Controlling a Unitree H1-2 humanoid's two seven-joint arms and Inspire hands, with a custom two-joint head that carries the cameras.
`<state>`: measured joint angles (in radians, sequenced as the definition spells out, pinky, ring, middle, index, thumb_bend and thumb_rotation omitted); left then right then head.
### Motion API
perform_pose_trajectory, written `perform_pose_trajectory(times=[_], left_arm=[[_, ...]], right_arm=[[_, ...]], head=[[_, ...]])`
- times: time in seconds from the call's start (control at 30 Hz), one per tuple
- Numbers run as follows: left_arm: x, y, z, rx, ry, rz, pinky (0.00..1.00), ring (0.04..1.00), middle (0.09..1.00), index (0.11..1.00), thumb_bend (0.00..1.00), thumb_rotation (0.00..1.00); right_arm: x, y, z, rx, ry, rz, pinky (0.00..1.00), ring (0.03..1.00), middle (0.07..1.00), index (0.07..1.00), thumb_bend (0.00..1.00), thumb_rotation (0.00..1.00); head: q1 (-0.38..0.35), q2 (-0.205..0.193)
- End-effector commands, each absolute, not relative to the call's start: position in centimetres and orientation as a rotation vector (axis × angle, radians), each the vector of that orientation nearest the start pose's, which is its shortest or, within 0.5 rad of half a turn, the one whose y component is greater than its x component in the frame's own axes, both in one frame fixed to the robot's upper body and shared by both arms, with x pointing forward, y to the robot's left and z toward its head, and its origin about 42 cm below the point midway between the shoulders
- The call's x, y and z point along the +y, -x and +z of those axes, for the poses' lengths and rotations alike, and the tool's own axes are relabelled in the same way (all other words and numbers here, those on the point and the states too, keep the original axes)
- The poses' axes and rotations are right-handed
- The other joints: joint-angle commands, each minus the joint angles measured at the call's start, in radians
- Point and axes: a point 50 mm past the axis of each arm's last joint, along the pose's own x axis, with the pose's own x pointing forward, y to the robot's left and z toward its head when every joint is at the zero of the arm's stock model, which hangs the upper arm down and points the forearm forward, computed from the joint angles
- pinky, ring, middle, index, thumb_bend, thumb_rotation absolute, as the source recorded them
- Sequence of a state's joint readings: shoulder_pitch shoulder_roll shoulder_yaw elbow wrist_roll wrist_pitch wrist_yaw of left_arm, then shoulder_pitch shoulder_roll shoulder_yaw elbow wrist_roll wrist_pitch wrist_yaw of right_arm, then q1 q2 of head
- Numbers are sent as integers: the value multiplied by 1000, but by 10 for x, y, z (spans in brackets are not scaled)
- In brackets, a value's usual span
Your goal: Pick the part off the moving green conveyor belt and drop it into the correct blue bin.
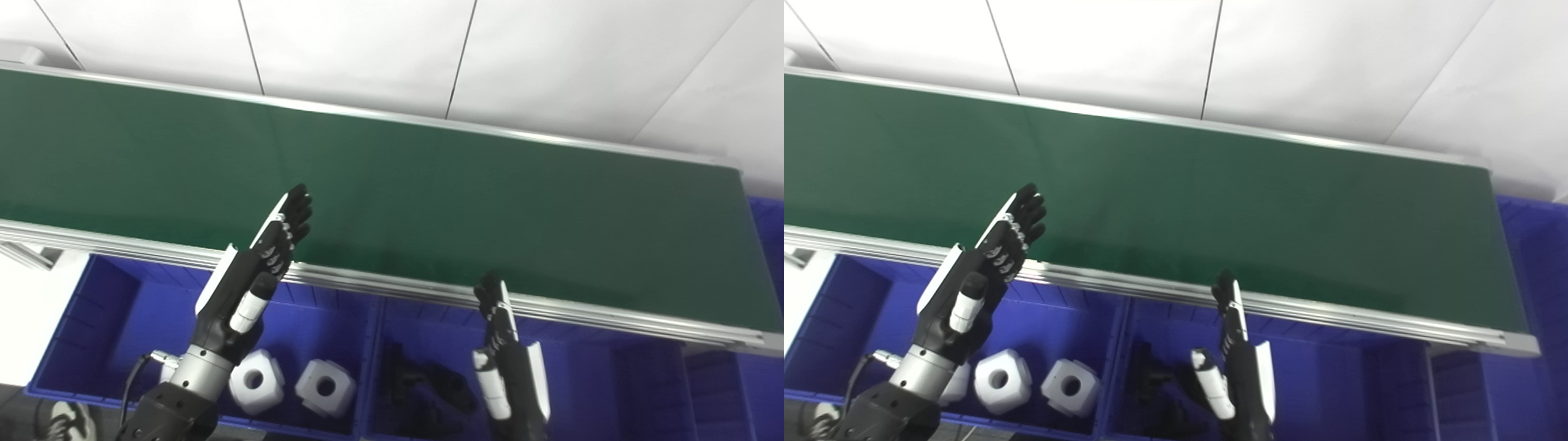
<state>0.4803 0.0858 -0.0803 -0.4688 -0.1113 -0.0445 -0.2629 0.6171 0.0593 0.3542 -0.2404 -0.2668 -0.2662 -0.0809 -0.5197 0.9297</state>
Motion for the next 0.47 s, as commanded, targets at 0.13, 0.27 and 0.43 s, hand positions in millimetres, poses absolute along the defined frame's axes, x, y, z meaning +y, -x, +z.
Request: perform_pose_trajectory(times=[0.13,0.27,0.43], left_arm=[[219,-130,126,-100,30,-263,1000,1000,1000,1000,1000,957],[214,-124,125,-103,22,-255,1000,1000,1000,1000,1000,952],[209,-121,131,-106,4,-248,1000,1000,1000,1000,1000,946]], right_arm=[[-63,-97,100,-10,-59,79,1000,1000,1000,1000,754,984],[-65,-96,103,-10,-52,77,1000,1000,1000,1000,751,985],[-70,-96,107,-9,-39,87,1000,998,1000,1000,745,991]], head=[[-14,-7],[-14,8],[25,24]])
